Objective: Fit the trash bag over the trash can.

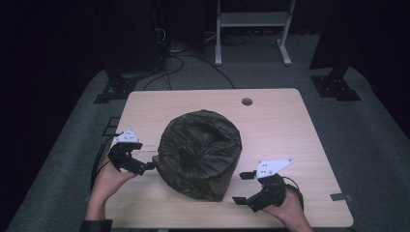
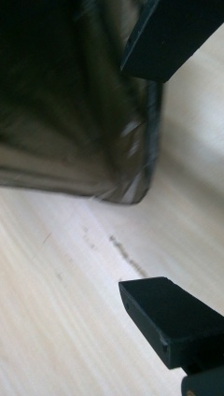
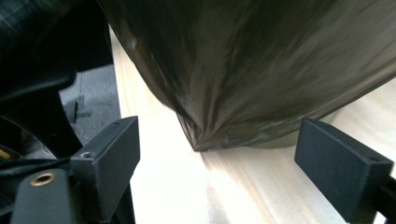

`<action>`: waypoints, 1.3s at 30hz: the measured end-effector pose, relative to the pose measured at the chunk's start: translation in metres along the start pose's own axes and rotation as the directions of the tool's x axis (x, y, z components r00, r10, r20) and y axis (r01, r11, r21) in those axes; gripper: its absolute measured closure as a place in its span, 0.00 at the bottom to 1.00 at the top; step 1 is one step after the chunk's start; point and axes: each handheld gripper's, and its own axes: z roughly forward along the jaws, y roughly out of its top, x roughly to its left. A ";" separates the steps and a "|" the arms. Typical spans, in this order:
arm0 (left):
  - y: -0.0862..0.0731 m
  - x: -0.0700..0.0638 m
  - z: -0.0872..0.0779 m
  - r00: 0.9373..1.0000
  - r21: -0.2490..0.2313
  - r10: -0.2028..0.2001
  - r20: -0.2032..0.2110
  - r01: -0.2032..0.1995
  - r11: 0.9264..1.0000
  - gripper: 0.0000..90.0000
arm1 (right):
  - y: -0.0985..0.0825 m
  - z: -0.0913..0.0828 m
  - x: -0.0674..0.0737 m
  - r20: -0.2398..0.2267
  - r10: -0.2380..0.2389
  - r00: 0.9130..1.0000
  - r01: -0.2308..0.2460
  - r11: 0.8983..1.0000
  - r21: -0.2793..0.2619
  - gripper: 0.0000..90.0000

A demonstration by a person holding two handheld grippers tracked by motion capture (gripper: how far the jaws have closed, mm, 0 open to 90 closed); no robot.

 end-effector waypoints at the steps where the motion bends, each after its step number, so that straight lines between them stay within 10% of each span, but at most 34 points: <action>1: -0.003 -0.002 -0.001 1.000 -0.003 0.003 0.000 -0.003 1.000 0.00 | 0.002 -0.005 -0.001 0.013 -0.004 1.000 0.004 1.000 -0.008 0.13; 21: -0.067 -0.045 0.022 0.999 0.006 0.040 0.023 -0.040 0.999 0.00 | 0.083 -0.069 -0.009 0.119 -0.129 0.984 0.145 0.981 -0.131 0.10; 32: -0.075 -0.047 0.046 0.996 0.068 0.083 -0.009 -0.082 0.994 0.00 | 0.130 -0.055 -0.014 0.094 -0.180 0.979 0.187 0.979 -0.075 0.10; 39: -0.079 -0.047 0.047 0.996 0.026 0.086 -0.014 -0.086 0.996 0.00 | 0.155 -0.030 -0.019 0.067 -0.217 0.974 0.215 0.976 0.036 0.10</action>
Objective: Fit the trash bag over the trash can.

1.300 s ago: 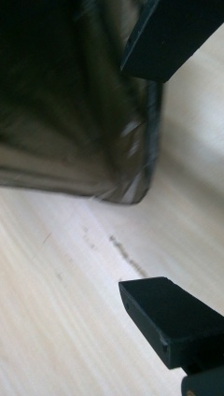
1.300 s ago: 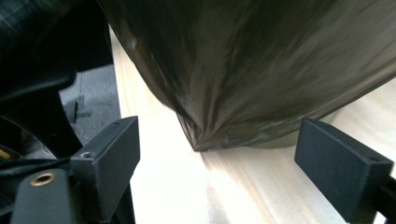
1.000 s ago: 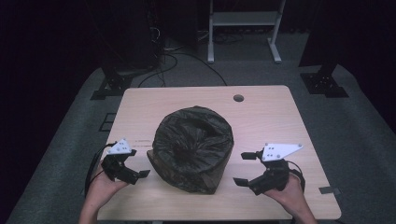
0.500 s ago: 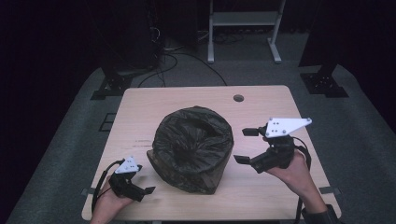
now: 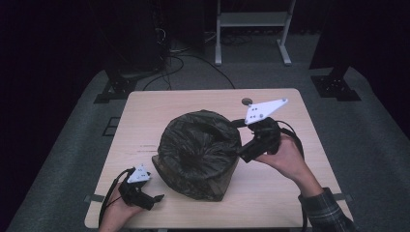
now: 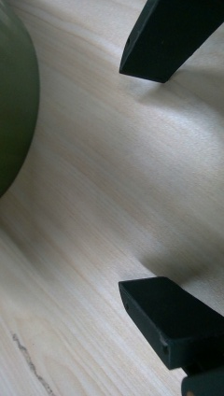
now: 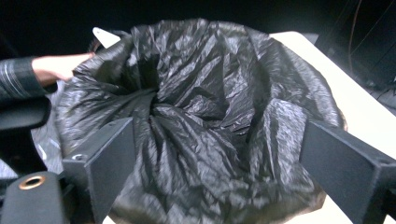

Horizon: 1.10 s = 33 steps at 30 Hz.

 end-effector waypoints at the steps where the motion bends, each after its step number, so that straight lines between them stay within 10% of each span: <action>1: -0.001 0.000 0.000 1.000 -0.015 -0.003 -0.002 0.003 1.000 0.00 | 0.001 0.003 -0.001 0.000 -0.006 1.000 0.006 1.000 0.011 0.11; 12: -0.002 -0.001 0.001 1.000 -0.023 -0.004 -0.003 0.004 1.000 0.00 | 0.009 0.041 -0.004 -0.032 -0.046 0.998 0.051 0.983 0.174 0.11; 22: -0.002 -0.001 0.001 1.000 -0.023 -0.004 -0.002 0.003 1.000 0.00 | 0.009 0.065 -0.001 -0.060 -0.054 0.997 0.071 0.937 0.341 0.11; 33: -0.002 -0.002 0.001 1.000 -0.023 0.002 0.002 -0.002 1.000 0.00 | 0.004 0.068 -0.004 -0.078 -0.019 0.997 0.048 0.924 0.380 0.10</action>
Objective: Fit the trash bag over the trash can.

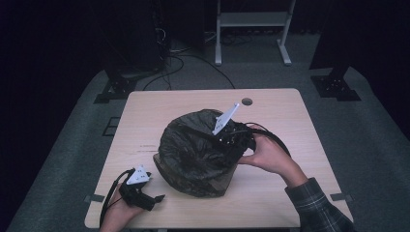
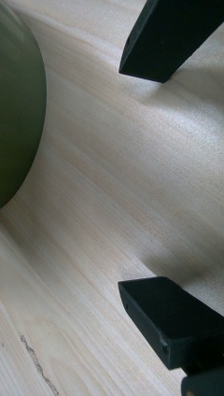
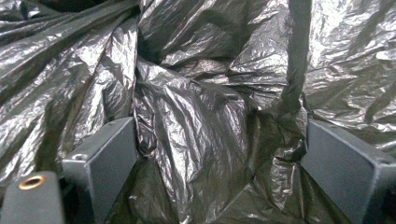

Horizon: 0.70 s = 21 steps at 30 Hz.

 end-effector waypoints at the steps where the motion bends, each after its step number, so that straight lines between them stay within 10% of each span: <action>1: 0.000 0.000 0.000 1.000 0.000 0.000 0.000 0.000 1.000 0.00 | 0.000 0.000 0.000 0.000 -0.002 1.000 0.002 1.000 0.000 0.11; 21: 0.000 0.000 0.000 1.000 0.000 0.001 0.002 -0.001 1.000 0.00 | 0.048 -0.007 -0.005 0.046 -0.015 0.999 0.018 0.998 -0.058 0.10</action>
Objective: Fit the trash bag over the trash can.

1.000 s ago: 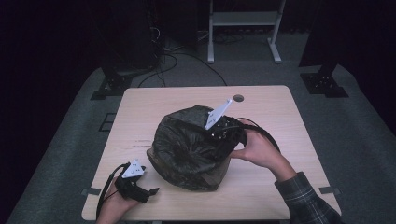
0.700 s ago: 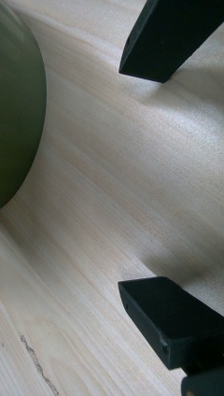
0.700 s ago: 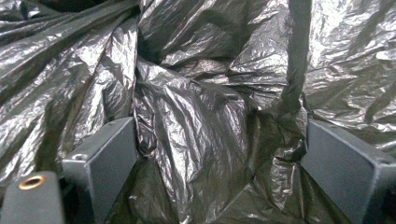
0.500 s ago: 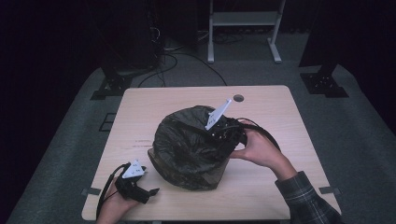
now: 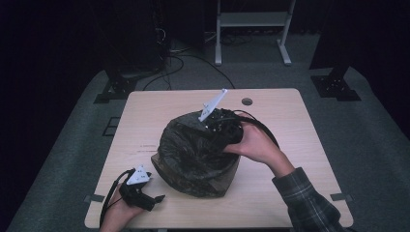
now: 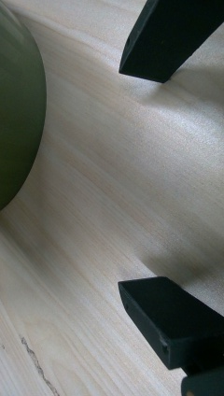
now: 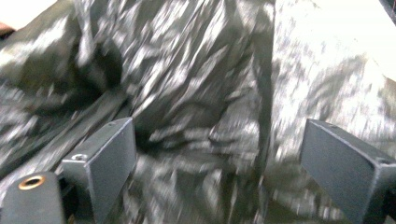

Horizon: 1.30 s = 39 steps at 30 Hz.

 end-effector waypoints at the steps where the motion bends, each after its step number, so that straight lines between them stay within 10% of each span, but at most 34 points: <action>1: 0.000 0.000 0.000 1.000 0.000 0.000 0.000 0.000 1.000 0.00 | 0.005 0.005 -0.003 -0.001 0.002 1.000 -0.002 1.000 0.001 0.10; 22: 0.000 0.000 0.000 1.000 0.000 0.002 0.001 -0.002 1.000 0.00 | 0.033 0.080 -0.012 0.055 0.019 0.998 -0.031 0.977 0.213 0.10; 39: 0.001 -0.001 0.001 1.000 0.000 0.004 0.003 -0.004 1.000 0.00 | 0.055 0.027 0.019 0.037 -0.037 0.999 0.036 0.998 0.046 0.10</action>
